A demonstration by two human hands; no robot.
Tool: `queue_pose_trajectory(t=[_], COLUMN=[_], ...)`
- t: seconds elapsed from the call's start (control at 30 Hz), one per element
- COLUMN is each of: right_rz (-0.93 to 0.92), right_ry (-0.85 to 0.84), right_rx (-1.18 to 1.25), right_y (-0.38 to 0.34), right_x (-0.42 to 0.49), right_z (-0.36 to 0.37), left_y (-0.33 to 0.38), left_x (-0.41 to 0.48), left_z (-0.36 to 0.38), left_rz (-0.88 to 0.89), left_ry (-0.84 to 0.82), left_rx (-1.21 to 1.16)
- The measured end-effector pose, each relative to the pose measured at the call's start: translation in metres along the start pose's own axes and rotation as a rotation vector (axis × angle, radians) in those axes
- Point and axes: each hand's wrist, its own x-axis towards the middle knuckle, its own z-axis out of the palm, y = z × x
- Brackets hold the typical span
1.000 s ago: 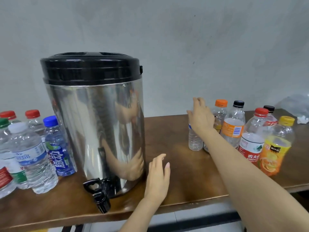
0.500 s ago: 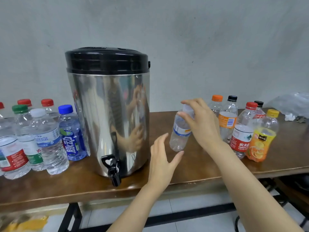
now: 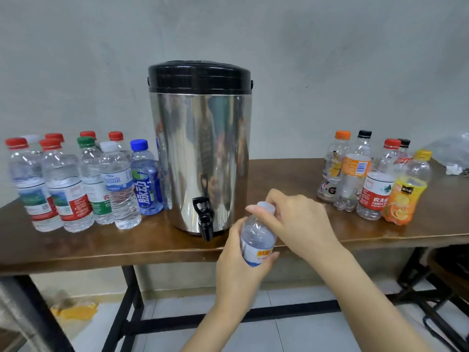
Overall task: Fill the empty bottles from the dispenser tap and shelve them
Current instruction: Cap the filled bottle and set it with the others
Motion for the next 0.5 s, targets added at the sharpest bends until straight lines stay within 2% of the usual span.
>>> queue_pose_trajectory(t=[0.07, 0.2, 0.23, 0.4, 0.5], right_rz=[0.009, -0.091, -0.121, -0.304, -0.249], right_ry=[-0.025, 0.069, 0.028, -0.411, -0.545], right_rx=[-0.101, 0.1, 0.148, 0.424, 0.587], right_y=[-0.008, -0.021, -0.022, -0.02, -0.021], right_x=[-0.002, -0.005, -0.004, 0.001, -0.001], right_z=[0.011, 0.031, 0.035, 0.021, 0.023], left_y=[-0.007, -0.018, -0.021, -0.034, -0.037], left_x=[-0.008, -0.018, -0.019, -0.021, -0.025], left_z=[-0.01, -0.031, -0.037, -0.058, -0.063], left_rz=[-0.011, -0.066, -0.088, -0.184, -0.203], left_ry=[-0.01, -0.066, -0.09, -0.177, -0.149], left_rx=[0.05, 0.039, 0.019, -0.049, -0.042])
